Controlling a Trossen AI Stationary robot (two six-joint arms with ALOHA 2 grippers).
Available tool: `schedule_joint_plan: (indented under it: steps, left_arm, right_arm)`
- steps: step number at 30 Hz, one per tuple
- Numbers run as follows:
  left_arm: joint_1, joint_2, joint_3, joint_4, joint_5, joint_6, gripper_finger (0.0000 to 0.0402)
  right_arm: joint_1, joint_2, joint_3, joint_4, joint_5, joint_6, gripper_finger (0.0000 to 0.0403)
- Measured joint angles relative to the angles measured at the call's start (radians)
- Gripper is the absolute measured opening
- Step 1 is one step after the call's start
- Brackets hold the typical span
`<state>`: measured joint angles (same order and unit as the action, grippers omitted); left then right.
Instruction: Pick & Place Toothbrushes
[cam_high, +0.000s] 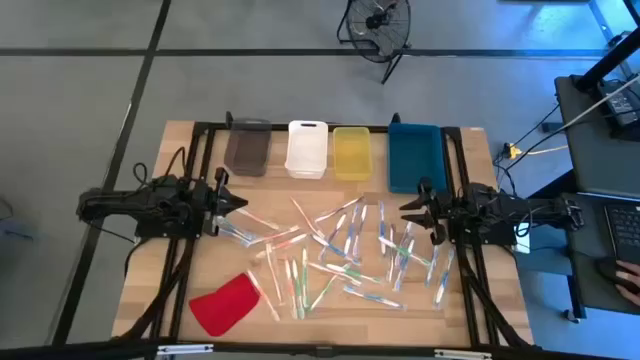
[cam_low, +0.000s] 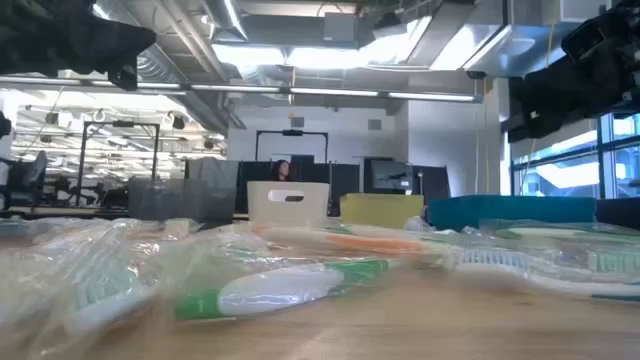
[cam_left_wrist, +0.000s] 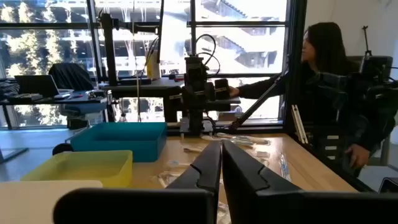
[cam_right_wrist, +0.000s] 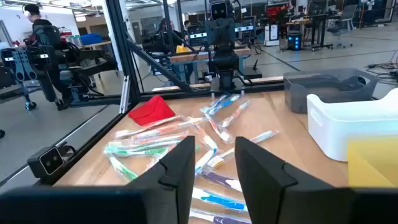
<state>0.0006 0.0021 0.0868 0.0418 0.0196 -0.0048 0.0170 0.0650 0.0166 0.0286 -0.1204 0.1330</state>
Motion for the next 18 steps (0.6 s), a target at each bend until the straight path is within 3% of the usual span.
schedule_joint_plan:
  steps: [18]
  left_arm:
    - [0.0, 0.0, 0.0, 0.0, 0.0, 0.0, 0.001]
  right_arm:
    - [0.0, 0.0, 0.0, 0.0, 0.0, 0.0, 0.0157]
